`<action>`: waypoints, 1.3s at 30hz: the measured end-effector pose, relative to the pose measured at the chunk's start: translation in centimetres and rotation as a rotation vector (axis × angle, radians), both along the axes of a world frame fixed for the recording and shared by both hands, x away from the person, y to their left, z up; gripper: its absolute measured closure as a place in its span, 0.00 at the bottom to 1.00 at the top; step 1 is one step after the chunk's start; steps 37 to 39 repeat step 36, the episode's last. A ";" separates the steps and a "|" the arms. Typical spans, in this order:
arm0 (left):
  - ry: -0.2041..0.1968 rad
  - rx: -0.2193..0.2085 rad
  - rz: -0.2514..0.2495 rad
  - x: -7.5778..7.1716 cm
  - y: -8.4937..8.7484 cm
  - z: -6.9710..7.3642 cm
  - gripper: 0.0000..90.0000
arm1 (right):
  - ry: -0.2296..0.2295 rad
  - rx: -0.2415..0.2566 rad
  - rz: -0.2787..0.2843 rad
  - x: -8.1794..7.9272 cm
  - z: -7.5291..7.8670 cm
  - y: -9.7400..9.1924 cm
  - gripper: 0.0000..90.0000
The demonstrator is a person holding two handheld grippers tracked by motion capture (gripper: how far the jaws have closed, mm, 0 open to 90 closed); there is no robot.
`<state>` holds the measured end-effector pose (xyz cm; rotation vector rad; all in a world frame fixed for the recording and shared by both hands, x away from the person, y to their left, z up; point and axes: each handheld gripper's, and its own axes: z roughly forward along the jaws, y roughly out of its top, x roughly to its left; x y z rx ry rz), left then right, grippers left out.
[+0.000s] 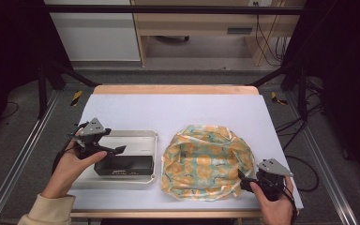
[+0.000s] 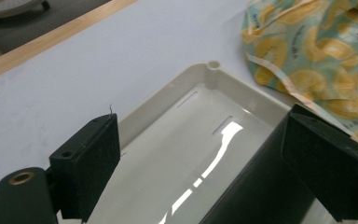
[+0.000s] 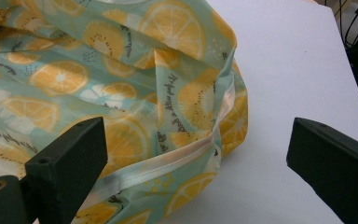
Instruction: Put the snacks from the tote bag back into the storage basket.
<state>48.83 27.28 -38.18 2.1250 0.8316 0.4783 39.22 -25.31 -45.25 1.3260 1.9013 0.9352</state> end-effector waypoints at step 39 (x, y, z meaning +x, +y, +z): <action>0.022 0.088 0.313 1.9 7.4 -2.9 0.09 | -0.005 0.008 -0.003 -0.1 0.2 -0.2 0.06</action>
